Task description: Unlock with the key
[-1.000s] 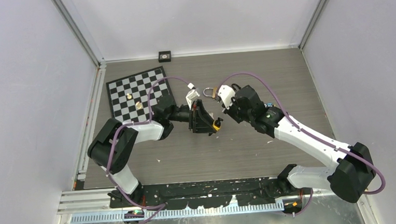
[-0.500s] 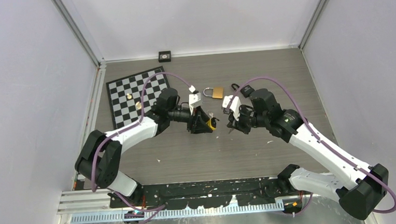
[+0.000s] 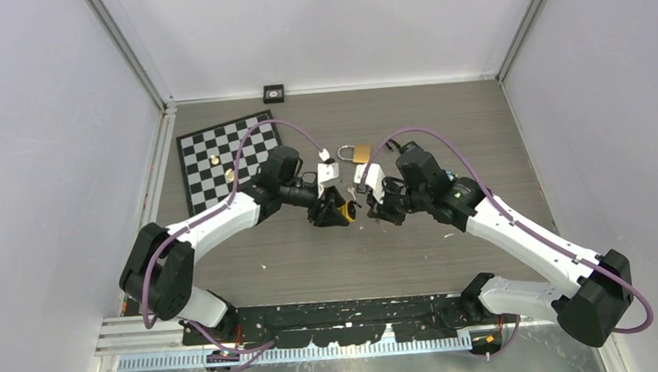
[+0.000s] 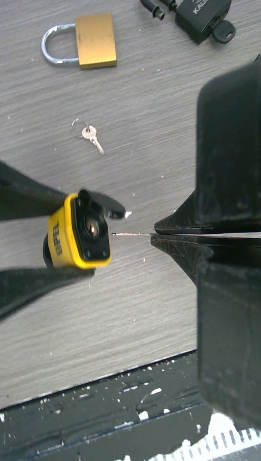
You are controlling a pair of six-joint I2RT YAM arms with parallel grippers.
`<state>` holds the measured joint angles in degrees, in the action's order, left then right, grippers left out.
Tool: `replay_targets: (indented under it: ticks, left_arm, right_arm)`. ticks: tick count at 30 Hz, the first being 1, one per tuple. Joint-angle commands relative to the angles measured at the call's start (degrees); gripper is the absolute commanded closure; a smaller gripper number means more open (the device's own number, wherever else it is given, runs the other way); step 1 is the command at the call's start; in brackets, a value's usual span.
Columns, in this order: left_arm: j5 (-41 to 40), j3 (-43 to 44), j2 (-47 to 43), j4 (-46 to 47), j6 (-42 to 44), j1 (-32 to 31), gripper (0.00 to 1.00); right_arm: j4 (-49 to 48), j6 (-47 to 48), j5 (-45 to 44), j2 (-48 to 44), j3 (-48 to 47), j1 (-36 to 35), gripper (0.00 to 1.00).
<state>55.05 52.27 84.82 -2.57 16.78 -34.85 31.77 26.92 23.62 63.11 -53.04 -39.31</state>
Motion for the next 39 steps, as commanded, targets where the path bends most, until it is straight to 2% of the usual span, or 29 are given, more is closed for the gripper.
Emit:
replay_targets:
  ticks: [1, 9, 15, 18, 23, 29, 36, 39]
  left_arm:
    - [1.36, 1.31, -3.02, -2.48, 4.66, -0.84, 1.0]
    - [0.95, 2.0, -3.82, -8.7, 12.08, -3.0, 1.0]
    - [-0.07, 2.57, -5.66, -15.87, 24.61, -3.74, 1.0]
    - [-0.66, 2.03, -7.17, -18.73, 30.94, -3.9, 1.0]
    - [-0.81, 0.77, -8.78, -19.91, 36.43, -4.17, 1.0]
    - [-3.28, -2.13, -10.75, -21.51, 43.17, -4.19, 1.0]
    - [-4.99, -6.3, -13.87, -19.31, 48.17, -4.19, 1.0]
    - [-4.48, -8.39, -15.59, -16.39, 49.22, -4.17, 1.0]
  right_arm:
    - [-4.57, -2.28, -3.66, 0.69, -2.9, -0.15, 1.0]
    - [-5.81, -4.35, -7.3, 2.68, -3.6, -0.14, 1.0]
    - [-5.42, -5.17, -7.1, 3.71, -3.45, 0.32, 1.0]
    - [-4.47, -4.78, -3.5, 4.11, -2.99, 0.52, 1.0]
    - [-2.52, -4.1, 4.39, 5.32, -2.94, 0.47, 1.0]
    - [-0.24, -2.36, 8.63, 4.35, -3.42, 0.48, 1.0]
    - [8.59, 1.67, 17.16, 5.87, -7.1, 0.47, 1.0]
    - [9.55, 2.22, 18.43, 6.65, -7.37, 0.51, 1.0]
